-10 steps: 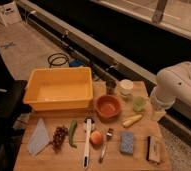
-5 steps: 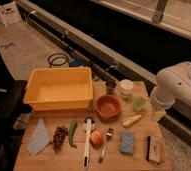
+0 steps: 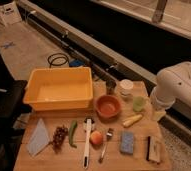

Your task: Wipe red bowl with towel

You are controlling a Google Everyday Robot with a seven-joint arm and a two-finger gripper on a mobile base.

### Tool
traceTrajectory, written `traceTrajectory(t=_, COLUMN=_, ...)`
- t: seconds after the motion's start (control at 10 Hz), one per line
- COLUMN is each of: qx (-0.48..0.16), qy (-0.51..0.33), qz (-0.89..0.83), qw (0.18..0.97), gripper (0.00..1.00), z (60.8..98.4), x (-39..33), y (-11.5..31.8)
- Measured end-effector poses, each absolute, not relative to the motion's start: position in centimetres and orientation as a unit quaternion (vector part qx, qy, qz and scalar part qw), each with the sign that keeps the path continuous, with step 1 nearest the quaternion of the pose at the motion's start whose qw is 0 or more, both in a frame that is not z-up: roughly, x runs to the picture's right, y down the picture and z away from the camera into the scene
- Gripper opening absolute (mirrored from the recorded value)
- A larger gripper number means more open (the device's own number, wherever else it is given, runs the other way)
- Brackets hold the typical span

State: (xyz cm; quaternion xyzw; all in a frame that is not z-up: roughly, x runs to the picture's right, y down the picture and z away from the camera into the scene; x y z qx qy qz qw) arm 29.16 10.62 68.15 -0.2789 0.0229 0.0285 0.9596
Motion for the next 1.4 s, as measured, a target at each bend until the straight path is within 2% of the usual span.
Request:
traceTrajectory(t=0.8, qx=-0.268, qy=0.009, qz=-0.012, qw=0.963, gripper=0.65, z=67.5, x=28.0, y=9.9)
traceTrajectory(t=1.4, qx=-0.236, qy=-0.080, qz=-0.186, qw=0.950, gripper=0.65, z=63.9, x=14.3, y=9.4)
